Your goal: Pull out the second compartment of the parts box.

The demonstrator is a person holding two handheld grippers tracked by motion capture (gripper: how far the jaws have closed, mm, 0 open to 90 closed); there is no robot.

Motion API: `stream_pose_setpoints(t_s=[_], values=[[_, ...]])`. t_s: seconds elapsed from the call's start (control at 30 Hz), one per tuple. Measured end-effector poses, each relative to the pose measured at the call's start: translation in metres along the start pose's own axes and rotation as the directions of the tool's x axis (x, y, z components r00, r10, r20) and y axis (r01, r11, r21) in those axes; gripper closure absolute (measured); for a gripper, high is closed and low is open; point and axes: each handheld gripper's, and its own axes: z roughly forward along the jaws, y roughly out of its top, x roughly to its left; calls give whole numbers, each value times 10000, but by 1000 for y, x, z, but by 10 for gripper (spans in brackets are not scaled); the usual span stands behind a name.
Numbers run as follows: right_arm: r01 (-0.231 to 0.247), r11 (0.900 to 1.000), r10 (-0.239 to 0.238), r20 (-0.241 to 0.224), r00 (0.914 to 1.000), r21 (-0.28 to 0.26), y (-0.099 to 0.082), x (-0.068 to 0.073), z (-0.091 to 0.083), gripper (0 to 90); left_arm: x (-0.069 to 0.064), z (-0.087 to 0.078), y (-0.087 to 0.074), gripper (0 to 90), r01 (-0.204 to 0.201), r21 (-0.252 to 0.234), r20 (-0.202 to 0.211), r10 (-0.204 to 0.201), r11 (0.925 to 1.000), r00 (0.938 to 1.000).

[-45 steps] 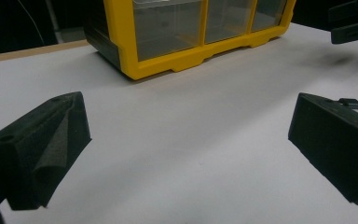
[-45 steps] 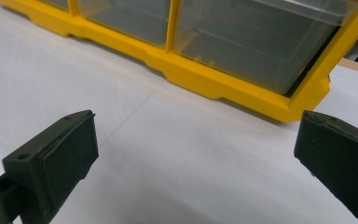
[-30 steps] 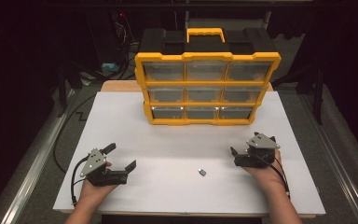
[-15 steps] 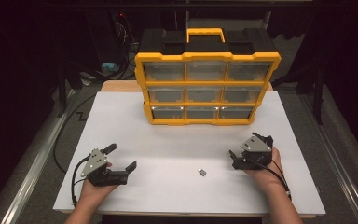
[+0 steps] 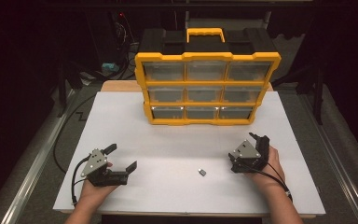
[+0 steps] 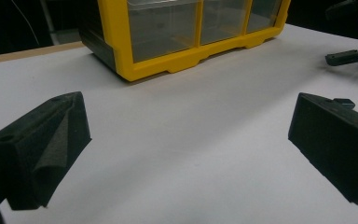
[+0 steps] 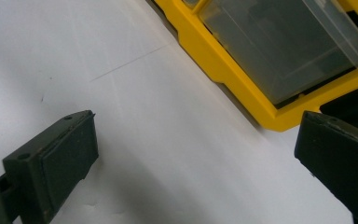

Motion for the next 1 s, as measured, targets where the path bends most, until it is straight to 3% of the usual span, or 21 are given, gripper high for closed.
stream_pose_setpoints(t_s=[0.1, 0.23, 0.4, 0.47, 0.5, 0.6, 0.67, 0.7, 0.87, 0.93, 0.97, 1.0], values=[[646, 9978, -649, 206, 9977, 149, 1, 1, -1, 1, 0, 0, 0, 3, -22, -3, -13, 22, 10000, 10000], [1002, 9947, -1009, 342, 9943, 217, 3, 4, -3, 1, 1, 0, 0, 2, 2, -16, -31, -2, 10000, 10000], [1942, 9801, -1964, 612, 9786, 398, 8, 9, -5, 2, 1, 0, 0, 3, 4, 22, -19, -4, 10000, 10000], [2299, 9725, -2321, 725, 9700, 372, 10, 11, -6, 2, 1, 0, 0, 3, 3, 13, -18, -3, 10000, 10000], [2688, 9625, -2710, 805, 9592, 377, 12, 13, -7, 2, 1, 0, 0, 2, -7, 30, -3, 7, 10000, 10000], [2826, 9581, -2857, 851, 9545, 472, 12, 17, -8, 2, 0, 1, 0, 3, -34, 9, 10, 34, 10000, 10000], [3128, 9485, -3161, 914, 9443, 493, 13, 19, -8, 2, 0, 0, 0, 3, -44, 32, 12, 44, 10000, 10000], [3372, 9398, -3411, 976, 9349, 550, 14, 19, -8, 2, 0, 0, 0, 3, -57, 34, 8, 57, 10000, 10000], [3949, 9159, -4008, 1098, 9096, 720, 17, 24, -9, 2, 0, 1, 0, 3, -62, 36, 25, 61, 10000, 10000], [4246, 9021, -4311, 1145, 8950, 774, 18, 26, -10, 1, 1, 1, -1, 3, -26, 45, 17, 26, 10000, 10000], [4471, 8900, -4552, 1178, 8825, 898, 19, 28, -10, 2, 1, 1, -1, 3, -39, 73, 16, 39, 10000, 10000], [4471, 8900, -4552, 1178, 8825, 898, 19, 28, -10, 2, 0, 1, -1, 3, -69, 82, 29, 69, 9999, 10000]])
